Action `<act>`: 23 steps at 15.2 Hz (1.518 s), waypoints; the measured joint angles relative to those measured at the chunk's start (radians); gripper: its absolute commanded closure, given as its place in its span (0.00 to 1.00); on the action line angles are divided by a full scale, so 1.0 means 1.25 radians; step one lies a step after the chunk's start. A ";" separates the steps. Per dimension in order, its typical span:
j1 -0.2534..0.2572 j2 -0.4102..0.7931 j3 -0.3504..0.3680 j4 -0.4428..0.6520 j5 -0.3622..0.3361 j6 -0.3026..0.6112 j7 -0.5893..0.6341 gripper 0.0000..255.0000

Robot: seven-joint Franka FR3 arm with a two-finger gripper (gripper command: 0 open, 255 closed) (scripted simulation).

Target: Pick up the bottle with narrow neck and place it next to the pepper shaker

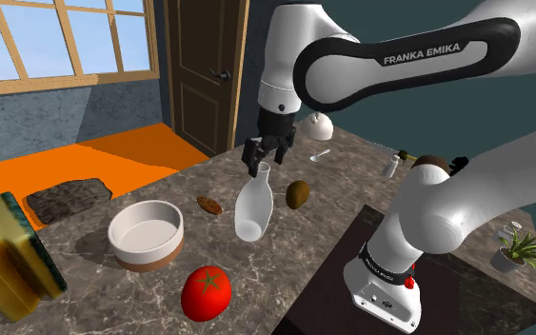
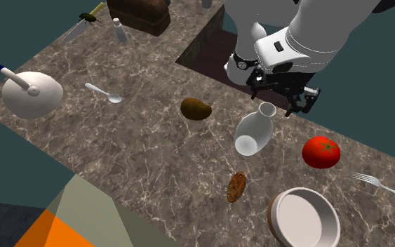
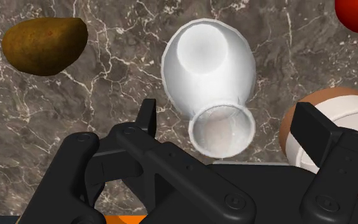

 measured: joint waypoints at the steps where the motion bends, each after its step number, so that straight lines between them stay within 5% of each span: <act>1: 0.000 0.003 0.001 -0.008 0.001 0.011 0.000 0.00; 11: 0.001 0.020 0.007 -0.046 0.004 0.066 0.001 0.00; 12: 0.001 0.020 0.007 -0.046 0.004 0.066 0.001 1.00; 23: 0.001 0.017 0.006 -0.042 0.004 0.060 0.001 1.00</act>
